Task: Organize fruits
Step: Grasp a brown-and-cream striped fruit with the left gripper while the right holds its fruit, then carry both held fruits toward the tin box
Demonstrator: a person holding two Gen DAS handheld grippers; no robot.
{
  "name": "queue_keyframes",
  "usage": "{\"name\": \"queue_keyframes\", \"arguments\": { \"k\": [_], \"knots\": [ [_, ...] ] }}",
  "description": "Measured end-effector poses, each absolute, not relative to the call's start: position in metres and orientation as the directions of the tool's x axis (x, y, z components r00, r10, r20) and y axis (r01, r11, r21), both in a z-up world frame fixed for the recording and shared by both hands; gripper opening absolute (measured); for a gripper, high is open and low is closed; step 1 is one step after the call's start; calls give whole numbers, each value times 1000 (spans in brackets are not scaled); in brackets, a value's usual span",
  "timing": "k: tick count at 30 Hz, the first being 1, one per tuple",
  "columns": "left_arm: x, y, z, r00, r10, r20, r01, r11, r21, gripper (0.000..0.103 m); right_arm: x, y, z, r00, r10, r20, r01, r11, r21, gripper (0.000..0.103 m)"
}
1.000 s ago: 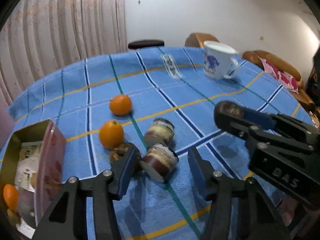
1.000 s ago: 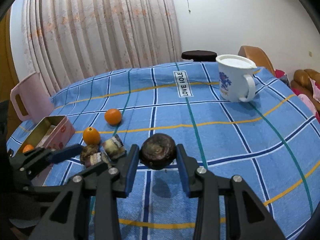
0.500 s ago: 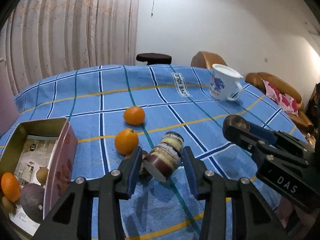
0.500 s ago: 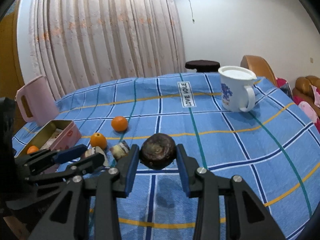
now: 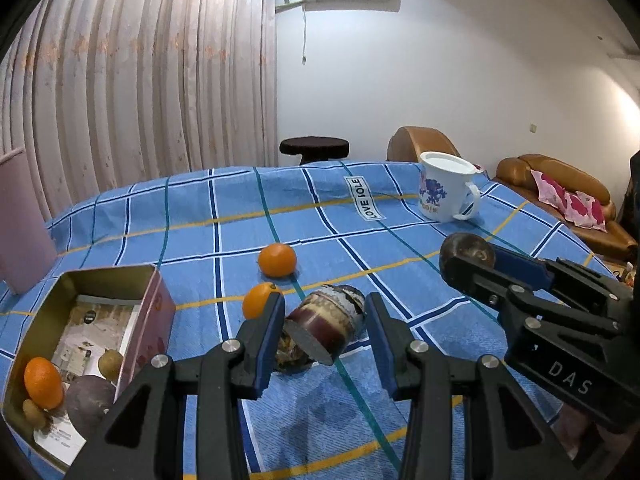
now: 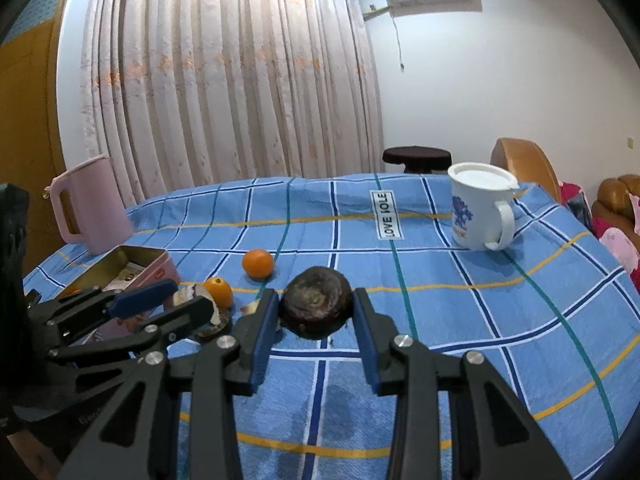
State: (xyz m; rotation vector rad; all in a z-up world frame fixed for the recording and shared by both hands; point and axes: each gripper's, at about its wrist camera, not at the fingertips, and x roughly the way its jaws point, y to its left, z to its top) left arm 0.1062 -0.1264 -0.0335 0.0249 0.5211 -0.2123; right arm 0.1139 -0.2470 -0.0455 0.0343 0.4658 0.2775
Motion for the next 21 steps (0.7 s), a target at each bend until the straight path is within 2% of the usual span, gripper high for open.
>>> {"name": "queue_keyframes", "arguments": {
  "k": [7, 21],
  "knots": [
    [99, -123, -30, 866, -187, -463, 198, 980, -26, 44, 112, -246, -45, 862, 273, -428, -259, 962, 93, 40],
    [80, -122, -22, 921, -146, -361, 159, 987, 6, 44, 93, -240, -37, 898, 282, -337, -284, 958, 42, 40]
  ]
}}
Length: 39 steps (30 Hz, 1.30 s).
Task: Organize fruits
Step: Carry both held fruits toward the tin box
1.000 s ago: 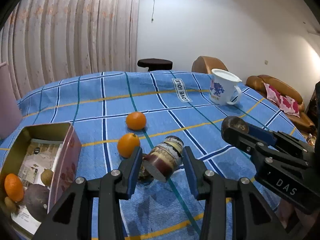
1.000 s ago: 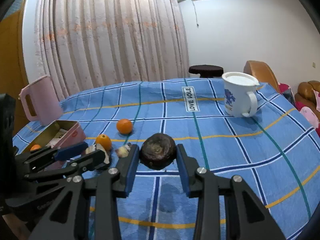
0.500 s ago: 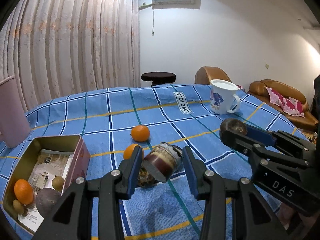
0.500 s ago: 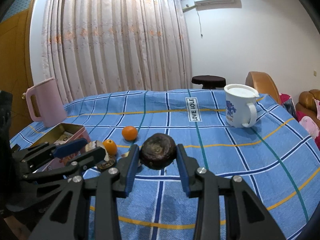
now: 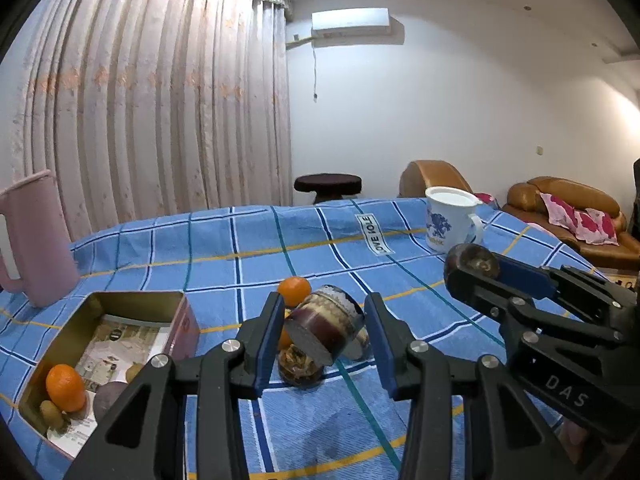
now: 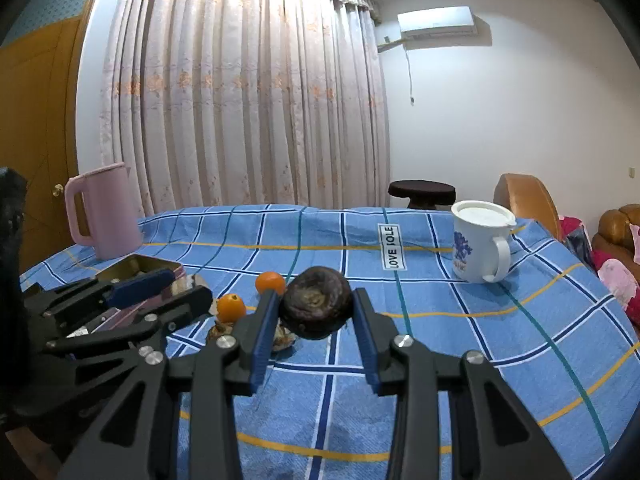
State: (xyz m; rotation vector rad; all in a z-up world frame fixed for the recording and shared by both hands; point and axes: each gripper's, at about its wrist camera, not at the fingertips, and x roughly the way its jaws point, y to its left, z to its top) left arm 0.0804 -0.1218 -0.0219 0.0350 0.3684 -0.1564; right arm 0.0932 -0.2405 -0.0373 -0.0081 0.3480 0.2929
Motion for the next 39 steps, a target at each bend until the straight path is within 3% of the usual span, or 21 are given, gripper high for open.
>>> {"name": "queue_keyframes", "arguments": {
  "k": [22, 39],
  "knots": [
    [67, -116, -20, 940, -136, -313, 143, 990, -1, 44, 90, -239, -36, 908, 282, -309, -291, 957, 18, 40],
    [66, -85, -21, 922, -129, -365, 120, 992, -46, 44, 98, -219, -39, 869, 334, -367, -335, 940, 62, 40]
  ]
}}
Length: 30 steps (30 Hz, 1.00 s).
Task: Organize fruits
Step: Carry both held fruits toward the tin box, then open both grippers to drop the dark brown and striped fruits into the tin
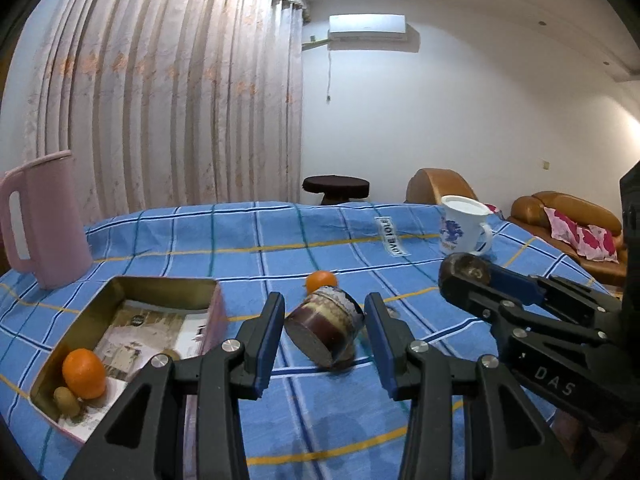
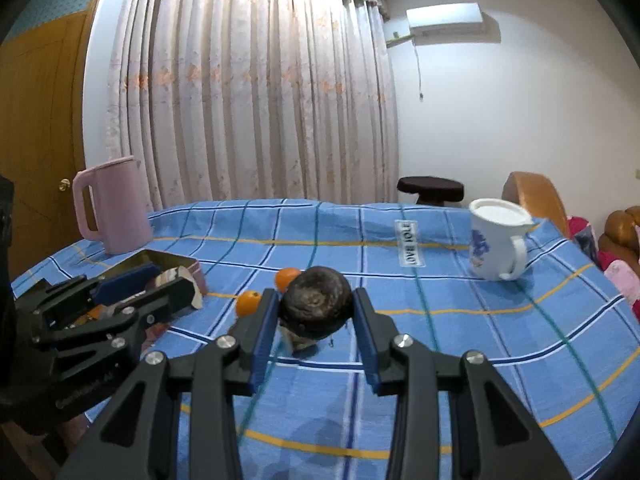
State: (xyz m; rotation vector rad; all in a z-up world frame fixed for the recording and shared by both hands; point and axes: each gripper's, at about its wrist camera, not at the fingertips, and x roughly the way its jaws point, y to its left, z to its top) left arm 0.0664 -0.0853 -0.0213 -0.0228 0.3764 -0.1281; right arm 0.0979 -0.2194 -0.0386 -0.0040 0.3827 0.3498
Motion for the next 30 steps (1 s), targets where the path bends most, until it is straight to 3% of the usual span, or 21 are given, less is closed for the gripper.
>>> {"name": "queue_keyframes", "arguments": {
  "k": [12, 19, 30],
  "knots": [
    [55, -17, -6, 929, -17, -370, 0, 999, -45, 44, 113, -149, -27, 794, 468, -388, -479, 874, 75, 40],
    [57, 26, -8, 903, 86, -421, -99, 995, -10, 44, 121, -96, -14, 737, 556, -385, -575, 815, 76, 41],
    [63, 75, -35, 842, 152, -517, -193, 981, -25, 44, 130, -27, -40, 632, 616, -470, -672, 738, 63, 41]
  ]
}}
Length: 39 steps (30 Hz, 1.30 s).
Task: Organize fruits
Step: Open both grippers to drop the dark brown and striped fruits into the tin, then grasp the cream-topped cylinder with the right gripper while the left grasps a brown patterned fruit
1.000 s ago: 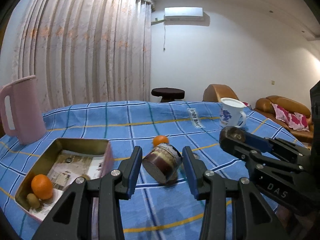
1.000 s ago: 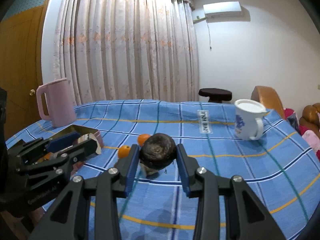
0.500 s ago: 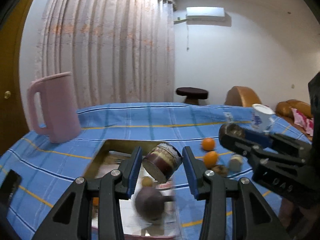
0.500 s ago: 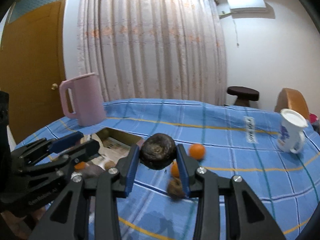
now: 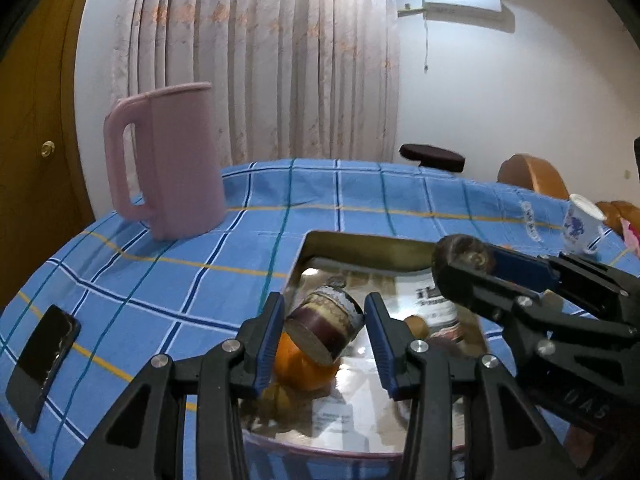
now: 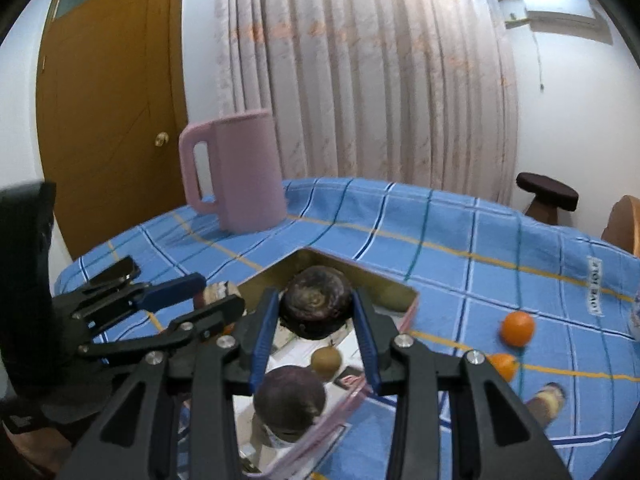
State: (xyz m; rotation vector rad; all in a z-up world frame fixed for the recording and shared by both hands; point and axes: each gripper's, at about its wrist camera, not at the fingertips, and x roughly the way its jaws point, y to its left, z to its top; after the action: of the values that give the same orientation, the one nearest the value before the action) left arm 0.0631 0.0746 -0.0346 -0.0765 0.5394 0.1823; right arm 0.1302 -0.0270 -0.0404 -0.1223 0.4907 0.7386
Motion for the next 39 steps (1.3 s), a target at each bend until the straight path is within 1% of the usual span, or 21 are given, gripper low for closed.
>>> {"name": "queue_keyframes", "arguments": {
  "k": [6, 9, 15, 16, 17, 18, 19, 22, 24, 28, 30, 33, 39],
  "knots": [
    [64, 77, -40, 832, 156, -532, -192, 981, -14, 44, 138, -21, -55, 583, 616, -529, -686, 723, 86, 41],
    [63, 76, -40, 832, 158, -532, -191, 982, -7, 44, 137, -21, -55, 580, 617, -532, -689, 720, 84, 41],
    [63, 71, -39, 825, 168, -540, -189, 982, 18, 45, 133, -27, -50, 586, 631, -508, -691, 717, 94, 42],
    [62, 71, -38, 824, 168, -541, -189, 982, 16, 48, 131, -30, -48, 591, 633, -501, -690, 718, 94, 47],
    [61, 71, -37, 824, 168, -541, -193, 981, 10, 58, 129, -34, -46, 597, 635, -490, -688, 720, 93, 55],
    [60, 71, -35, 828, 169, -535, -197, 980, 5, 65, 127, -39, -44, 604, 638, -478, -687, 721, 92, 60],
    [59, 71, -33, 833, 171, -526, -201, 980, 0, 74, 126, -43, -42, 610, 638, -470, -685, 723, 92, 65],
    [56, 67, -25, 847, 165, -506, -196, 981, -9, 75, 122, -70, -35, 651, 614, -447, -654, 752, 81, 69],
    [56, 62, -21, 854, 157, -496, -186, 982, -10, 75, 122, -91, -33, 684, 579, -444, -618, 783, 69, 69],
    [59, 43, -16, 865, 111, -489, -136, 991, -16, 75, 128, -134, -35, 759, 457, -464, -506, 862, 21, 69],
    [62, 29, -15, 869, 86, -488, -104, 995, -9, 75, 134, -158, -38, 786, 386, -482, -435, 900, 11, 69],
    [69, 9, -16, 868, 46, -495, -53, 999, 0, 75, 146, -184, -41, 795, 319, -515, -360, 933, 21, 70],
    [79, -28, -19, 864, -9, -504, 24, 999, 23, 75, 165, -193, -59, 759, 279, -588, -322, 946, 32, 70]
  ]
}}
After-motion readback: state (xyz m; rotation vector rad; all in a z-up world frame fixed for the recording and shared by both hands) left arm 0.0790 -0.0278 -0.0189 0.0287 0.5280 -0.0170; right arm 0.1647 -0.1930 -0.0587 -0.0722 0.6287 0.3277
